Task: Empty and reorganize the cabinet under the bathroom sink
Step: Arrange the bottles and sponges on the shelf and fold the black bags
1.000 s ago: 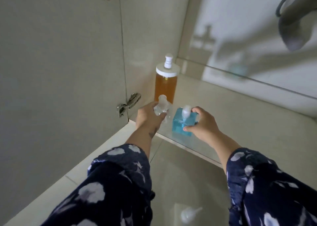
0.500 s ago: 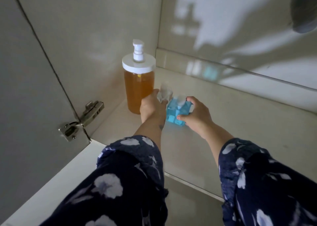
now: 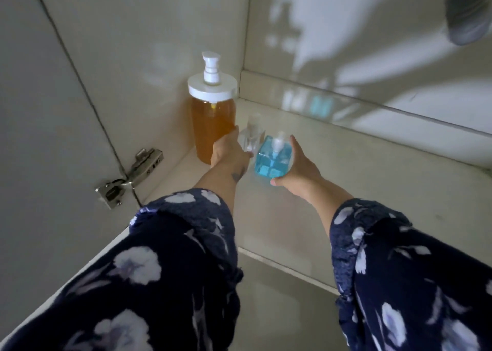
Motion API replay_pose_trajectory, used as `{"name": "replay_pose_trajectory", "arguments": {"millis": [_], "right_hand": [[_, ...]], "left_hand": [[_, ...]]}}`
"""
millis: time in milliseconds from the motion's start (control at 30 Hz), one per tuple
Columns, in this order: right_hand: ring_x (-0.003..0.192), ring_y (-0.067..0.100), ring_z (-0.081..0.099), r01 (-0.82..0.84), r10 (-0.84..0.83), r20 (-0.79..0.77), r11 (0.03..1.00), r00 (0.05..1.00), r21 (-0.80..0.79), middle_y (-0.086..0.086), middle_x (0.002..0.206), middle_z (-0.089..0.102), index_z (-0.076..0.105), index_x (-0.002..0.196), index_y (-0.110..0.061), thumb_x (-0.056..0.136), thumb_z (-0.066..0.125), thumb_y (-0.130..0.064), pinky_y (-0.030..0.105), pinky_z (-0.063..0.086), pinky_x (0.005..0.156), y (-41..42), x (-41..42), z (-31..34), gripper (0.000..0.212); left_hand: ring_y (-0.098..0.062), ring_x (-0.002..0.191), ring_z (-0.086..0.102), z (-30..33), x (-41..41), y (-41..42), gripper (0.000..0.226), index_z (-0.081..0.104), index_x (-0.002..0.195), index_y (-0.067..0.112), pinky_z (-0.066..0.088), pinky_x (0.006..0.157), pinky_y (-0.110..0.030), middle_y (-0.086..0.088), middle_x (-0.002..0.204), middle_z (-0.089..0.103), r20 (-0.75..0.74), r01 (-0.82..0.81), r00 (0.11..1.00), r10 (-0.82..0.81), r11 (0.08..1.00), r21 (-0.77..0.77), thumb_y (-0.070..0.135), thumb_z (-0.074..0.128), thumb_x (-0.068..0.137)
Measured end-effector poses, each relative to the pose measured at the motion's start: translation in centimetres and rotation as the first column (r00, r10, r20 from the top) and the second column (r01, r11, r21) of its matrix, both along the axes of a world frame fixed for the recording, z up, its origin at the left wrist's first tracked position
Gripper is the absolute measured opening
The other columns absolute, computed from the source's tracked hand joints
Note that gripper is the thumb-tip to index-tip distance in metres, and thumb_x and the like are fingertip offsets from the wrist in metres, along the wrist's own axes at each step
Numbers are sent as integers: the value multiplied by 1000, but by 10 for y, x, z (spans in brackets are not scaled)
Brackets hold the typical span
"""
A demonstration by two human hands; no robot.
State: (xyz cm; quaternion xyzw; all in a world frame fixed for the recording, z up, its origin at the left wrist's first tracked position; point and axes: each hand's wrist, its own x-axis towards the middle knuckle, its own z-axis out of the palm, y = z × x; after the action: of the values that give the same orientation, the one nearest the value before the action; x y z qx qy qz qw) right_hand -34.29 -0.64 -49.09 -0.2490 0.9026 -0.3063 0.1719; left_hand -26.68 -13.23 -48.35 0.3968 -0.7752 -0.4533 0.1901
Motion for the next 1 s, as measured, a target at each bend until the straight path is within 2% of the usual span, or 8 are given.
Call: {"name": "replay_pose_trajectory", "arguments": {"millis": [100, 233, 367, 433, 533, 667, 867, 1000], "right_hand": [[125, 31, 46, -9, 10, -13, 992, 1000, 123, 12, 142, 36, 4, 152, -24, 74, 80, -14, 32, 42, 92, 8, 19, 6, 109], [127, 32, 44, -148, 179, -69, 934, 981, 324, 12, 144, 28, 18, 150, -25, 79, 75, -24, 35, 41, 100, 20, 62, 18, 92], [130, 29, 43, -282, 308, -14, 886, 951, 368, 9, 145, 36, 34, 145, -26, 80, 74, -25, 34, 39, 103, 31, 131, 28, 76], [127, 27, 46, -357, 377, 12, 863, 926, 357, 7, 144, 40, 37, 143, -24, 81, 73, -23, 33, 40, 101, 36, 172, 32, 72], [130, 24, 43, -464, 486, 27, 815, 874, 347, 4, 147, 40, 39, 143, -23, 83, 71, -22, 29, 37, 100, 46, 231, 32, 68], [132, 20, 42, -579, 573, 118, 758, 811, 300, 1, 148, 40, 42, 141, -27, 85, 69, -20, 25, 36, 100, 50, 297, 24, 63], [123, 22, 51, -753, 743, 176, 581, 646, 308, 0, 144, 46, 47, 137, -31, 86, 69, -20, 25, 39, 97, 36, 365, 1, 57], [125, 19, 49, -821, 811, 195, 488, 552, 295, -2, 145, 44, 46, 137, -30, 87, 66, -19, 23, 38, 97, 24, 396, -26, 54]], "left_hand": [[-16, 97, 57, -2, 32, 3, 31, 56, 125, 22, 44, 80, -23, 1, 118, 60, -35, -32, 999, 31, 999, -34, 15, 55, 95], [-15, 109, 58, -6, 106, 11, 32, 61, 120, 24, 40, 84, -21, 3, 125, 61, 66, 59, 996, -52, 992, -112, 11, 55, 92], [-14, 108, 59, -12, 209, 18, 30, 65, 113, 20, 39, 85, -17, 0, 122, 63, 202, 138, 974, -106, 978, -154, 6, 54, 88], [-16, 114, 58, -14, 260, 22, 29, 66, 113, 17, 38, 91, -18, -2, 121, 64, 261, 139, 961, -91, 975, -172, 7, 55, 88], [-16, 116, 58, -19, 321, 32, 29, 66, 113, 16, 40, 99, -23, -3, 120, 64, 281, 85, 959, -42, 986, -143, 7, 57, 88], [-17, 114, 59, -27, 400, 54, 28, 66, 111, 18, 40, 98, -23, -1, 118, 65, 286, -51, 956, 68, 997, -65, 6, 58, 87], [-20, 112, 59, -42, 495, 76, 30, 66, 113, 18, 42, 101, -27, -1, 119, 66, 370, -245, 893, 255, 967, -73, 7, 59, 86], [-17, 111, 57, -60, 544, 97, 35, 62, 122, 20, 39, 94, -20, 2, 124, 63, 405, -401, 821, 404, 911, -96, 10, 56, 88]]}}
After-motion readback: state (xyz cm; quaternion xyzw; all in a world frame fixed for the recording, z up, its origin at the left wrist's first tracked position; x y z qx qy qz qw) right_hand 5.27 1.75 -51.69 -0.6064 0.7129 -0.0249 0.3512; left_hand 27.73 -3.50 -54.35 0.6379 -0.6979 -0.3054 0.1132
